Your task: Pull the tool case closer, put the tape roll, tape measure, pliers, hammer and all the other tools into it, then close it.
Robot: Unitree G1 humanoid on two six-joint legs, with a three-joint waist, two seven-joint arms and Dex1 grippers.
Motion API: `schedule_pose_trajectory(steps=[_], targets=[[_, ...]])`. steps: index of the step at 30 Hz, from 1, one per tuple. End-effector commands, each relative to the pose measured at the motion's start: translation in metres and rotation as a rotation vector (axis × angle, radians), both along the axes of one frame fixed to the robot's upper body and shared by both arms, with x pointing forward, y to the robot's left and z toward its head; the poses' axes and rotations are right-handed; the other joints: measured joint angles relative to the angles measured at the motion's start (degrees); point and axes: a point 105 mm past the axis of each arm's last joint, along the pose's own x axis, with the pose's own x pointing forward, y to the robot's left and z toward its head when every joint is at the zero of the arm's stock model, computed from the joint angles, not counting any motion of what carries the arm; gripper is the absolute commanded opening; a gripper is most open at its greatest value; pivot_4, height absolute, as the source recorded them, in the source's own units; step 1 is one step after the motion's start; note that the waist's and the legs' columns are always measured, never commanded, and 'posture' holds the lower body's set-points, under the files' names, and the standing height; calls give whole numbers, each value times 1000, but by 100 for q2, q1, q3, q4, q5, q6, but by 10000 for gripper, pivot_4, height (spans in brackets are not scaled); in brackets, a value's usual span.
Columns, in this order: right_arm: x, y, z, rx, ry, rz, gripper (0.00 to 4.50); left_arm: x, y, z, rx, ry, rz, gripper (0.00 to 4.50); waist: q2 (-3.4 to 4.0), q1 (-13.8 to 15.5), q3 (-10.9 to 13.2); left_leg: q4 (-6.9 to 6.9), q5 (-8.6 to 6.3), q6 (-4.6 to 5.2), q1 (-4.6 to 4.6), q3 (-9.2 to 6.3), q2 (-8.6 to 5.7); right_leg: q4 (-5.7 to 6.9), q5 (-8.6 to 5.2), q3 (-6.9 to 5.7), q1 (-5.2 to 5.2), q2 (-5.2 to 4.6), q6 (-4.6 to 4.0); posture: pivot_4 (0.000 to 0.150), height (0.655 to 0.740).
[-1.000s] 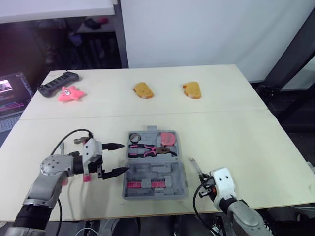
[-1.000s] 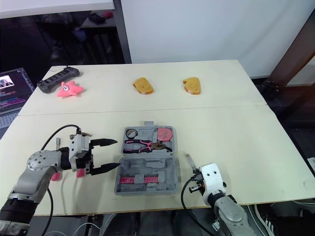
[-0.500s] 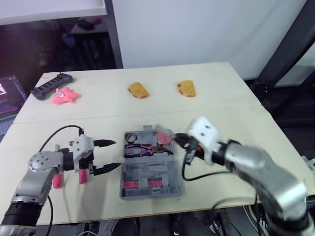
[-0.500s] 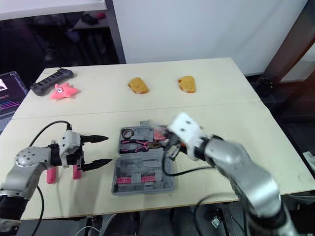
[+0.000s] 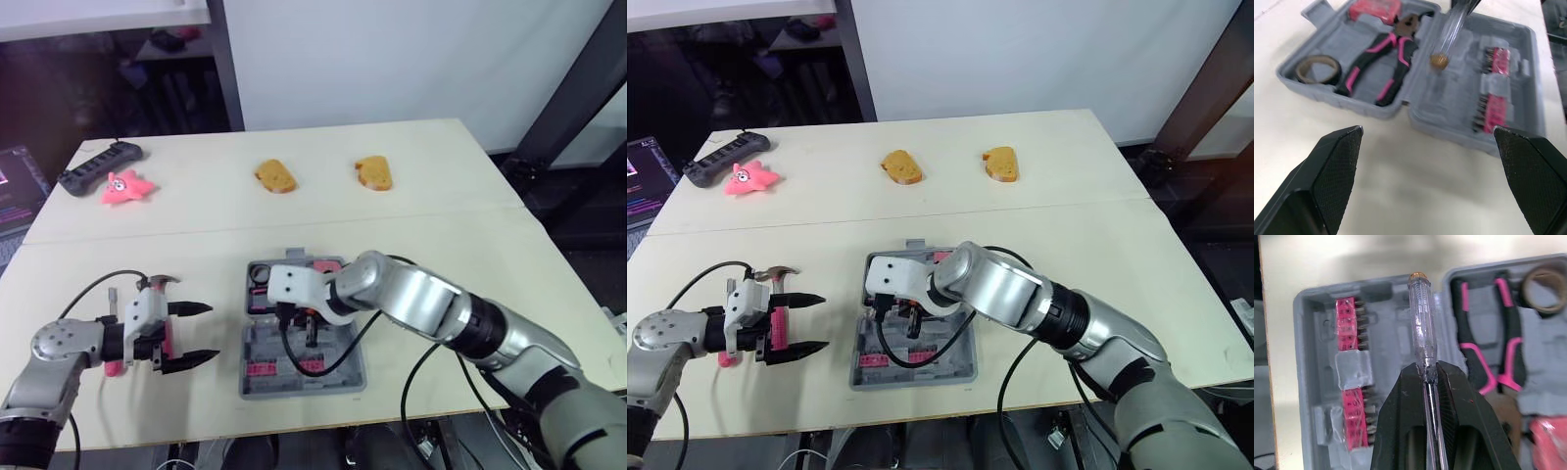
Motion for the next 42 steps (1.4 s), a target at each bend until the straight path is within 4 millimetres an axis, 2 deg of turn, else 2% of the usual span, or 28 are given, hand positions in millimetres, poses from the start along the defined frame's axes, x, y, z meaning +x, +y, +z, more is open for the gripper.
schedule_pose_trajectory(steps=[1,16,23,32,35,40,42], targets=[[6,6,2,-12,-44,17,208,-2,1,12,5,-46,3,45000,0,-12,0,0,3,-5,0,0,0,0,1,0,0,0,-1,1500,7400],[11,18,-17,-38,-21,51,208,-5,1,16,7,-51,13,45000,0,-24,0,-1,3,-6,5,0,2,13,3,1,-2,6,-3,1500,7400],[12,15,-26,-65,-11,51,208,-4,-3,17,3,-59,12,45000,0,-21,0,-1,4,-6,5,0,2,14,3,1,-2,5,-3,1500,7400],[14,17,-26,-52,-12,44,208,-4,-5,18,-2,-61,11,45000,0,-25,0,-1,4,-7,6,-1,2,15,3,1,-2,7,-3,1500,7400],[15,19,-22,-33,-22,40,13376,-4,-5,18,-1,-61,11,45000,0,-23,0,0,4,-7,6,0,2,15,3,1,-2,6,-3,1500,7400],[16,19,-13,-3,-28,31,38592,-4,-5,18,-3,-61,11,45000,0,-22,0,0,4,-7,6,0,2,15,3,1,-2,6,-3,1500,7400],[15,15,-7,14,-25,25,38592,-3,-6,18,-6,-62,11,45000,0,-21,0,0,4,-7,5,0,2,15,3,1,-2,6,-3,1500,7400]])
